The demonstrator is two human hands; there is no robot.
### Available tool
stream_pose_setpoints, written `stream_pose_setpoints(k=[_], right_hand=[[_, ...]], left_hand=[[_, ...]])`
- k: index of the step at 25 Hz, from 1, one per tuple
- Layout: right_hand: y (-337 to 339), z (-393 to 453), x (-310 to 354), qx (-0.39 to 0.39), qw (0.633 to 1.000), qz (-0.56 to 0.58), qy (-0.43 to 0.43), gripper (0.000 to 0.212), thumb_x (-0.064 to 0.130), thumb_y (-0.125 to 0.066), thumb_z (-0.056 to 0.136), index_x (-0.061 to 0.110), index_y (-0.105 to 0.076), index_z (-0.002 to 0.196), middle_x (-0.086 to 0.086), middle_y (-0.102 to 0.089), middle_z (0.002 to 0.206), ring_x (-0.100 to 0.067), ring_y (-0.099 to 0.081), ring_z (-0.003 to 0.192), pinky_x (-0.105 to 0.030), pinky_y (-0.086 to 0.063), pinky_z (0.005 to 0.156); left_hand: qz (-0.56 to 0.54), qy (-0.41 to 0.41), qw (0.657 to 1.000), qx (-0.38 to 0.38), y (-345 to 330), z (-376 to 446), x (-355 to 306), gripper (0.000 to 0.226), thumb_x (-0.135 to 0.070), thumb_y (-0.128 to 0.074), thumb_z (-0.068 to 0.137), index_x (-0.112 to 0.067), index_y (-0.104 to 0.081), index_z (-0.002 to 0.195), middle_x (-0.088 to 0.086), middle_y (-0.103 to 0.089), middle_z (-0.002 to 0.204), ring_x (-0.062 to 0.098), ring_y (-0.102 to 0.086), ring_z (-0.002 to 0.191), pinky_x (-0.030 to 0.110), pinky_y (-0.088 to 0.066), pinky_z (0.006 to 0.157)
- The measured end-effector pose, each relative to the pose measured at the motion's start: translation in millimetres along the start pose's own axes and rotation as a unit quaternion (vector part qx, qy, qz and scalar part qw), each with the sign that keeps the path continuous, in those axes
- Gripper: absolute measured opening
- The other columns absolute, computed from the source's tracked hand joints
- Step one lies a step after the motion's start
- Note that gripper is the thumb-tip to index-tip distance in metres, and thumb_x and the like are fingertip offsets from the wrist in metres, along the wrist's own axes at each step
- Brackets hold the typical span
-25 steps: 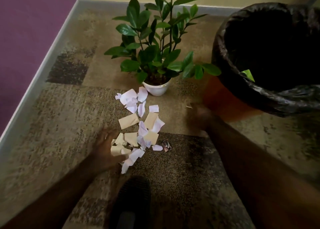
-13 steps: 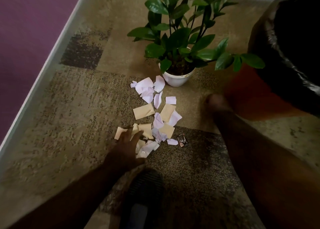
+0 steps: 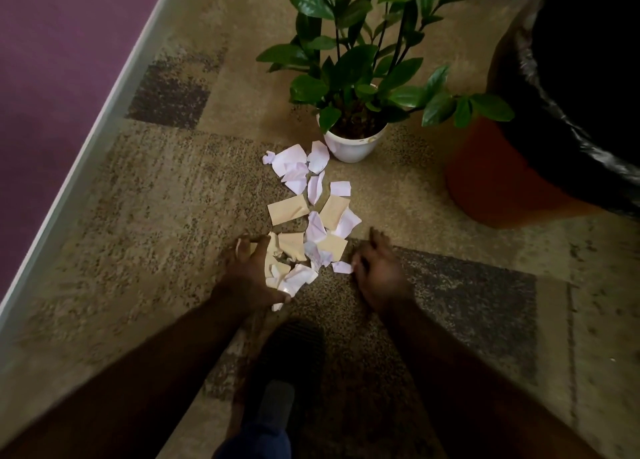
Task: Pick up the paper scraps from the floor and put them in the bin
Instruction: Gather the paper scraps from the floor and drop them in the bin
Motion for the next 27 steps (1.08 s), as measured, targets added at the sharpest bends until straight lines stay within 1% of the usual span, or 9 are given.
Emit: stream_pose_setpoints(k=[3,6,11,14,17,20,21,23,27], right_hand=[[-22,-19,24,0.015,0.998,0.055,0.024,0.028,0.024,-0.054,0.093,0.015,-0.062,0.119,-0.007,-0.019,0.161,-0.025,-0.017,0.149,-0.036,-0.025,0.119],[-29,-25,44,0.023,0.995,0.089,0.034,0.021,0.025,-0.061,0.088,0.021,-0.067,0.108,0.001,-0.013,0.162,-0.02,-0.024,0.145,-0.032,-0.03,0.116],[-33,-16,62,0.055,0.982,-0.148,0.1,0.032,0.042,-0.049,0.093,0.028,-0.066,0.115,0.001,-0.003,0.163,-0.028,-0.018,0.144,-0.047,-0.029,0.112],[-29,-2,63,0.097,0.993,-0.068,0.025,0.056,0.036,-0.056,0.089,0.024,-0.039,0.142,-0.003,-0.029,0.153,-0.027,-0.032,0.135,-0.045,-0.038,0.103],[-34,2,75,0.132,0.972,-0.163,0.109,0.047,0.027,-0.06,0.09,0.015,-0.051,0.134,-0.006,-0.039,0.139,-0.029,-0.043,0.125,-0.04,-0.045,0.1],[-37,3,74,0.161,0.96,-0.188,0.13,0.043,0.023,-0.063,0.088,0.012,-0.058,0.13,-0.009,-0.048,0.133,-0.028,-0.05,0.122,-0.036,-0.046,0.102],[-36,2,72,0.165,0.964,-0.173,0.12,0.042,0.023,-0.066,0.087,0.013,-0.061,0.128,-0.009,-0.052,0.13,-0.028,-0.052,0.119,-0.035,-0.047,0.101],[-34,1,70,0.167,0.973,-0.123,0.096,0.035,0.021,-0.066,0.086,0.013,-0.066,0.12,-0.01,-0.057,0.126,-0.027,-0.057,0.113,-0.032,-0.048,0.099],[-18,-1,64,0.154,0.987,-0.045,0.033,0.018,0.021,-0.064,0.087,0.013,-0.074,0.099,-0.009,-0.067,0.11,-0.024,-0.064,0.099,-0.028,-0.05,0.088]], left_hand=[[0.032,-0.017,0.999,0.007,-2,-7,-5,0.128,-0.065,-0.081,0.044,-0.027,-0.015,0.148,0.016,-0.009,0.155,0.038,-0.008,0.145,0.048,-0.021,0.115],[0.098,-0.038,0.994,0.009,-1,-10,-17,0.116,-0.062,-0.078,0.052,-0.024,-0.021,0.145,0.018,-0.017,0.152,0.038,-0.016,0.141,0.048,-0.025,0.115],[0.114,-0.052,0.992,0.002,-1,-18,-37,0.084,-0.044,-0.079,0.064,-0.024,-0.038,0.135,0.013,-0.035,0.139,0.032,-0.04,0.122,0.039,-0.038,0.099],[0.1,-0.076,0.992,-0.027,3,-21,-40,0.065,-0.041,-0.07,0.073,-0.02,-0.045,0.129,0.013,-0.042,0.129,0.032,-0.046,0.111,0.038,-0.04,0.09],[0.057,-0.101,0.993,-0.01,4,-22,-46,0.049,-0.035,-0.063,0.079,-0.015,-0.052,0.122,0.015,-0.048,0.124,0.034,-0.051,0.109,0.036,-0.041,0.087],[-0.003,-0.111,0.993,0.037,0,-22,-50,0.037,-0.025,-0.058,0.087,-0.004,-0.06,0.117,0.021,-0.057,0.121,0.033,-0.056,0.109,0.011,-0.033,0.071],[-0.007,-0.101,0.994,0.045,-1,-21,-50,0.03,-0.02,-0.053,0.092,-0.005,-0.06,0.118,0.02,-0.059,0.121,0.033,-0.056,0.11,0.008,-0.034,0.068],[-0.015,-0.077,0.996,0.047,0,-18,-51,0.024,-0.014,-0.047,0.095,-0.008,-0.061,0.114,0.016,-0.062,0.118,0.031,-0.058,0.107,0.02,-0.035,0.071],[-0.049,-0.097,0.994,0.017,16,-21,-58,0.025,-0.015,-0.063,0.088,0.0,-0.065,0.109,0.02,-0.066,0.109,0.031,-0.062,0.103,0.029,-0.038,0.079]])
Point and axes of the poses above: each hand's wrist, its own z-axis towards the middle knuckle, its own y-axis out of the back of the hand, x = y × z, the point moved 4 cm from there along z, towards the middle knuckle
